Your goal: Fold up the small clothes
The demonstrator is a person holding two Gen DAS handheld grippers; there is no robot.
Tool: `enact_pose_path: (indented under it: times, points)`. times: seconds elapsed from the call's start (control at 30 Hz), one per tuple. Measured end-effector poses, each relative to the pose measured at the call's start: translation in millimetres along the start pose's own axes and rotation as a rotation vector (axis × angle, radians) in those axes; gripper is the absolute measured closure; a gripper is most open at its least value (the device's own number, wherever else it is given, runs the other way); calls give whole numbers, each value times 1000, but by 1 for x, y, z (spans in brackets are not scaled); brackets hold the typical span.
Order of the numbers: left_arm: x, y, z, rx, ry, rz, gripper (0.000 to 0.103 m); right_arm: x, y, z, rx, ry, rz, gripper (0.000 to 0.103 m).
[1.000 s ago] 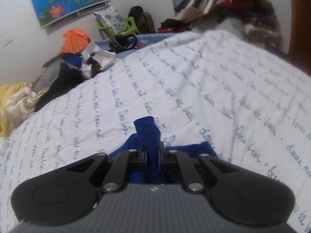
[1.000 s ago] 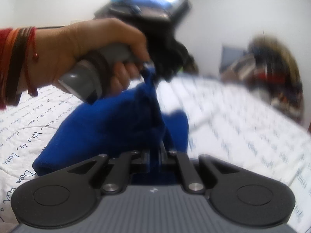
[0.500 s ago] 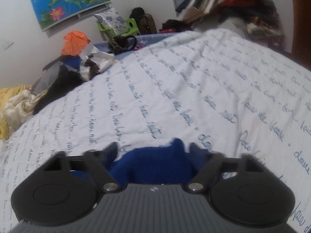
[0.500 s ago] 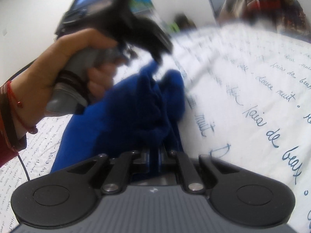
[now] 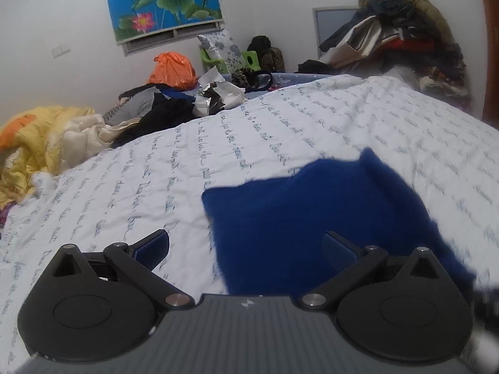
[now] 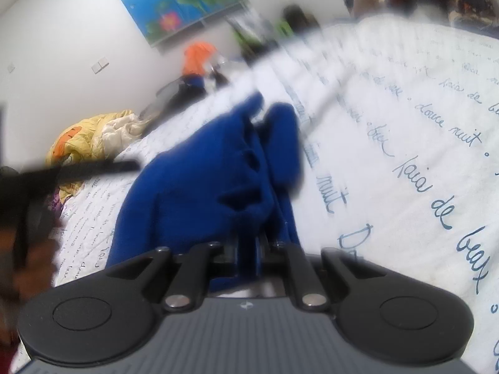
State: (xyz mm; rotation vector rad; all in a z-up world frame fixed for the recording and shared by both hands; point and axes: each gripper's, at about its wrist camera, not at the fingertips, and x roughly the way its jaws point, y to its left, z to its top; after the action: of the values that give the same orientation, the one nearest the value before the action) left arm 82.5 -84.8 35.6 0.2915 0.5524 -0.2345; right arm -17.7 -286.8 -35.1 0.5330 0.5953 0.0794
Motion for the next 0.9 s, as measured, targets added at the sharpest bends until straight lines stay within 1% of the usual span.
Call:
enact_pose_path:
  times: [0.03,0.1,0.17,0.2,0.23,0.33,0.4,0.47,0.5,0.53,0.57,0.67,0.73,0.77,0.83,0.9]
  points:
    - [-8,1,-10,9,-1,-8,0,1,0,1,9,8,3,91]
    - [-22,3,-29,21,-11,-19,0,2,0,3,14,22,18,80]
    - [-33,0,-47,61,-25,-29,0,5,-1,5,16,32,41,47]
    - [-38,-2,-55,82,-28,-30,0,3,-1,5,22,23,64,42]
    - [-42,-4,-61,103,-31,-34,0,3,-1,6,31,12,75,42]
    - [-51,-9,-79,181,-59,-59,0,8,-1,11,37,24,72,42]
    - [-56,-15,-89,245,-89,-64,0,10,0,13,45,26,65,52]
    - [-54,-22,-96,301,-101,-41,0,15,0,16,58,40,44,76]
    - [-50,-23,-98,312,-99,-27,0,16,-1,17,66,45,38,80]
    - [-46,-22,-99,306,-95,-16,0,15,-2,17,74,44,38,88]
    - [-42,-17,-98,288,-88,-12,0,14,-3,16,84,42,38,92]
    - [-32,0,-95,201,-54,9,0,6,-9,15,126,32,56,95]
    - [-29,12,-94,159,-44,36,0,-1,-15,15,164,33,88,96]
    - [-29,17,-93,146,-42,36,0,-4,-17,14,174,35,101,96]
    - [-31,24,-93,132,-38,23,0,-9,-18,12,174,43,103,96]
    - [-34,22,-96,158,-23,-2,0,-10,-17,8,143,62,90,96]
